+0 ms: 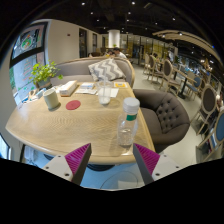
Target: Pour water
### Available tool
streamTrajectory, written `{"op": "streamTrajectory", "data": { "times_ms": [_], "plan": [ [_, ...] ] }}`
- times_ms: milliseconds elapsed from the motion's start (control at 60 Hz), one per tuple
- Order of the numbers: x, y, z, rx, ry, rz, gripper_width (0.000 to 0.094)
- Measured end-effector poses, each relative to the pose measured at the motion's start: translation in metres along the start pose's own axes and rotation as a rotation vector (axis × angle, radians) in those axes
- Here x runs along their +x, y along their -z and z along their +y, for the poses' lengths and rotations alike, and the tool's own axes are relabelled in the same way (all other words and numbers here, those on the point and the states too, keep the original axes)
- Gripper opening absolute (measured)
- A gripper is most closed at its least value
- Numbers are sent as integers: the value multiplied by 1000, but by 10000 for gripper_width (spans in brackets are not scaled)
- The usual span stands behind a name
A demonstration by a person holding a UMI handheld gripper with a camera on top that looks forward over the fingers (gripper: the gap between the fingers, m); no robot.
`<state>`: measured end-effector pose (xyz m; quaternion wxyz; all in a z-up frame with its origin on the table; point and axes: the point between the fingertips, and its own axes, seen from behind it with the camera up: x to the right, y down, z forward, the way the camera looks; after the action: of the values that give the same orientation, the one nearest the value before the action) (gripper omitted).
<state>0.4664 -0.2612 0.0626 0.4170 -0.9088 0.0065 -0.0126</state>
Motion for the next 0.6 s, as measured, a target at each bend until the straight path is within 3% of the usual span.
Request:
{"op": "streamTrajectory", "data": {
  "times_ms": [333,450,517,600],
  "plan": [
    [42,-86,-39,124,26,2,846],
    [42,-102,-45,153,30,-7,684],
    [44,-108,-49,176,28,0,490],
    [44,-106,-51,189,16,9,479]
  ]
}}
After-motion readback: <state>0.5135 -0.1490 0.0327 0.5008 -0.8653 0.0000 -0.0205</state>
